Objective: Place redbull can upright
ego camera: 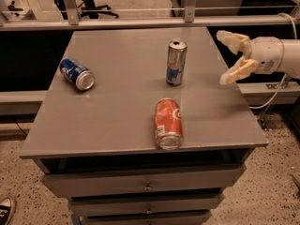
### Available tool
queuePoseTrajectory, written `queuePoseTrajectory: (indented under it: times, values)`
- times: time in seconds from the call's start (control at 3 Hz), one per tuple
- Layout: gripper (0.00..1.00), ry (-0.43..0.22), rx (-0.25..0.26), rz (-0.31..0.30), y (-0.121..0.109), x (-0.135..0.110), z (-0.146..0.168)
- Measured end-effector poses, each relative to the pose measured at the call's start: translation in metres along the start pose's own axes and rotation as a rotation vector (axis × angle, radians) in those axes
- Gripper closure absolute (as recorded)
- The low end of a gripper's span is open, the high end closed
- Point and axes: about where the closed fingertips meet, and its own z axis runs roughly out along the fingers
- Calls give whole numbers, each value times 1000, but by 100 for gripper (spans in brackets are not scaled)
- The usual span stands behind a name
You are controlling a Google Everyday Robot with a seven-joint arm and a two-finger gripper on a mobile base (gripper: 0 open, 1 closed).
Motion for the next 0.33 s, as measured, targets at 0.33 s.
queuePoseTrajectory:
  times: [0.33]
  values:
    - [0, 8, 14, -4, 1, -1, -10]
